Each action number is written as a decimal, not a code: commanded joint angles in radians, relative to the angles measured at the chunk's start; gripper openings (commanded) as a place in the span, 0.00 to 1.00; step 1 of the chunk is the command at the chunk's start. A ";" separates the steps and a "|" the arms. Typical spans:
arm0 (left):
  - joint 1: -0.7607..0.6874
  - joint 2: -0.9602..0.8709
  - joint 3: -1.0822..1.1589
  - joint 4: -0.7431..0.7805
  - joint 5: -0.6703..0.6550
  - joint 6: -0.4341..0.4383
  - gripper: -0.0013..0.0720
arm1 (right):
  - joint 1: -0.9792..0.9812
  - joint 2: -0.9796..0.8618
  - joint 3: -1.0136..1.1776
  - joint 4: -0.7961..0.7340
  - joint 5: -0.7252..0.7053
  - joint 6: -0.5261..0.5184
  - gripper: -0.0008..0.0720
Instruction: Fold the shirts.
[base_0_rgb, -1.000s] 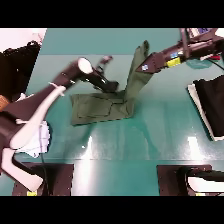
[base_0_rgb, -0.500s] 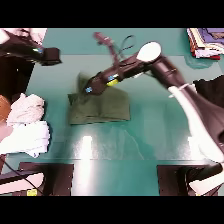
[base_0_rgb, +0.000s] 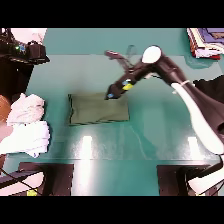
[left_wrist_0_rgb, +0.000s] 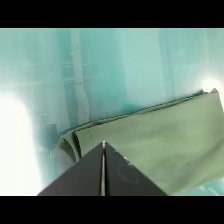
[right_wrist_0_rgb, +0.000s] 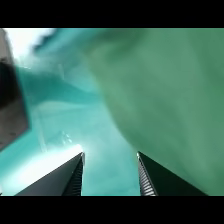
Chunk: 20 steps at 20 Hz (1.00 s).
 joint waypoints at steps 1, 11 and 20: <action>0.002 0.002 0.000 -0.026 -0.005 0.000 0.06 | -0.176 0.119 -0.274 -0.036 -0.113 0.078 0.52; 0.002 0.002 0.000 -0.031 0.006 0.000 0.06 | -0.254 0.014 -0.578 0.290 -0.269 0.003 0.83; 0.002 0.000 -0.003 -0.037 0.005 -0.001 0.06 | -0.041 -0.139 -0.374 0.333 -0.314 -0.037 0.28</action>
